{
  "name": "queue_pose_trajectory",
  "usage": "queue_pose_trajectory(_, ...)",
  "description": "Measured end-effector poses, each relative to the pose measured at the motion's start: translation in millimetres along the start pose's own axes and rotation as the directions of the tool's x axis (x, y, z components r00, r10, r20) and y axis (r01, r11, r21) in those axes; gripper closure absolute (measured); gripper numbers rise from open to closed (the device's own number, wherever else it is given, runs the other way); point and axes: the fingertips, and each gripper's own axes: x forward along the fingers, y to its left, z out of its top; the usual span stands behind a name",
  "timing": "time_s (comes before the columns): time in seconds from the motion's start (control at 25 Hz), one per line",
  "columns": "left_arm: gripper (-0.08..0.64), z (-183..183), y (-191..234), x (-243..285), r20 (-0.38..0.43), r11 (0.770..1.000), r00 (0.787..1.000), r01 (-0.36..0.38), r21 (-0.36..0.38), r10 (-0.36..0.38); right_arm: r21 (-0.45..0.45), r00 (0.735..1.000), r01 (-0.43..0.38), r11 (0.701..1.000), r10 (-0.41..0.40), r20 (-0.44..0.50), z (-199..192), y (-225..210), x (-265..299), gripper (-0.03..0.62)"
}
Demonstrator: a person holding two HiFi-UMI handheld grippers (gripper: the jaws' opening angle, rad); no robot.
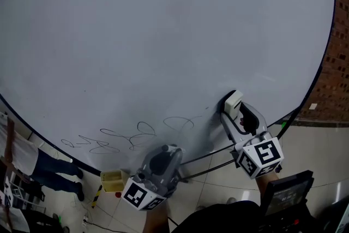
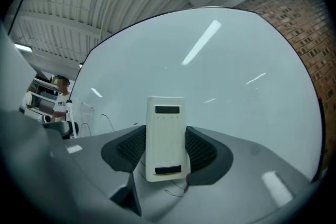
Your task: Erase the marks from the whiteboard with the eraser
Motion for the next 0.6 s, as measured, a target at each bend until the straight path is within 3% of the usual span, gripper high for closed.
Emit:
queue_pose_trajectory(0.32,0.503,9.3,11.3,-25.0,0.017,0.999,0.999,-0.052,0.008,0.052,-0.064,0.969,-0.246,0.967,0.244,-0.044,-4.0,112.5,23.3,0.353)
queue_pose_trajectory(0.44,0.503,10.8,14.1,-26.8,0.019,0.998,0.998,-0.054,0.011,0.054,-0.023,0.969,-0.244,0.97,0.242,-0.05,-2.5,105.8,23.1,0.353)
queue_pose_trajectory(0.6,0.503,13.7,9.3,-17.8,0.03,1.0,0.999,-0.03,0.009,0.03,0.028,0.982,-0.182,0.983,0.183,-0.04,2.7,68.1,16.0,0.353)
